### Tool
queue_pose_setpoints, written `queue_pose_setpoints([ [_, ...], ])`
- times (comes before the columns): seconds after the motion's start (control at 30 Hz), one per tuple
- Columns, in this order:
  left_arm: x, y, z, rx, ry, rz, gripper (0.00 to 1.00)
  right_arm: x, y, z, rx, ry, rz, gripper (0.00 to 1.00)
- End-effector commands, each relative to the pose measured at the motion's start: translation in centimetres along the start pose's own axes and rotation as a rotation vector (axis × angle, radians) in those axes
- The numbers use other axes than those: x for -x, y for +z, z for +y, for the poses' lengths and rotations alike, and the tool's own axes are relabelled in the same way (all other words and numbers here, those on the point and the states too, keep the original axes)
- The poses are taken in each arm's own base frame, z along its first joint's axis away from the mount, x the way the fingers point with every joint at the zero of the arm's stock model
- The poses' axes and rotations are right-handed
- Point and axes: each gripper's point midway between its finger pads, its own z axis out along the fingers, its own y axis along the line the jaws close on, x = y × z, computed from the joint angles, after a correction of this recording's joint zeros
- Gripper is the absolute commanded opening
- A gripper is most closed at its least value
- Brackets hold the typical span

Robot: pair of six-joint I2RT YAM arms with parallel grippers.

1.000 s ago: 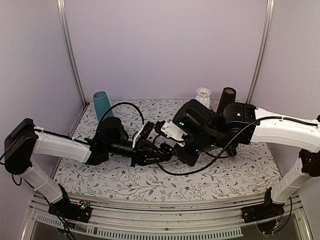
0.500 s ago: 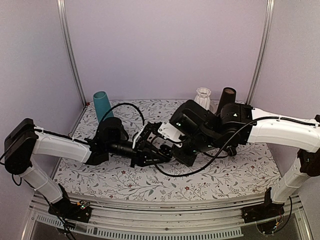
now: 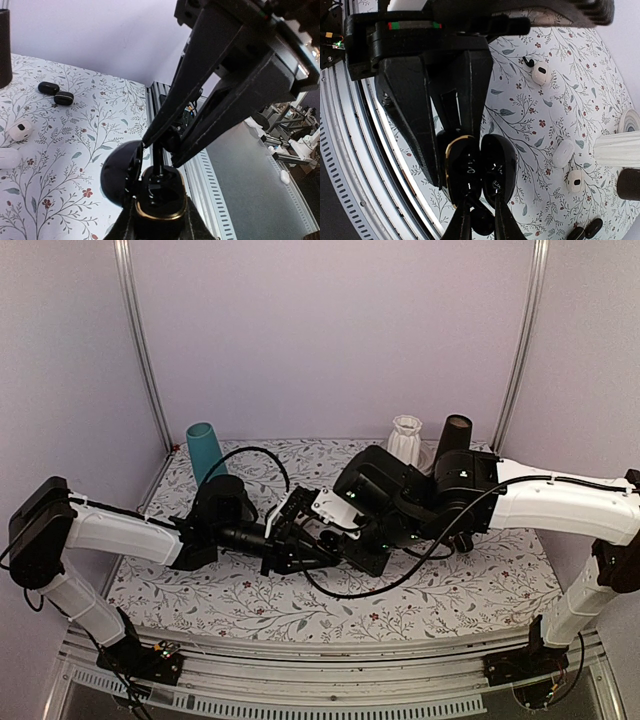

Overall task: Insert the wireless bluetooth earbuds into the charging case
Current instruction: Adjust the right earbud in the right side groove of the charging case.

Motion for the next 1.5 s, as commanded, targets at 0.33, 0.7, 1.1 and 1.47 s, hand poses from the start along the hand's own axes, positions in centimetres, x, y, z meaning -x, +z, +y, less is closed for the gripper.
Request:
queue_pose_setpoints([
  [0.33, 2.3, -0.5, -2.0, -0.056, 0.119, -0.067, 0.0, -0.8, -0.3, 0.2, 0.003, -0.036, 0.041, 0.04],
  [0.7, 2.8, -0.6, -2.6, -0.073, 0.146, -0.088, 0.0, -1.0, 0.4, 0.2, -0.01, -0.045, 0.058, 0.04],
  [1.1, 2.7, -0.4, -2.7, -0.072, 0.14, -0.138, 0.0, 0.1, 1.3, 1.3, 0.032, -0.03, 0.047, 0.13],
  [1.47, 2.7, -0.8, -2.8, -0.06, 0.125, -0.202, 0.0, 1.0, 2.5, 1.3, 0.009, 0.011, 0.049, 0.25],
])
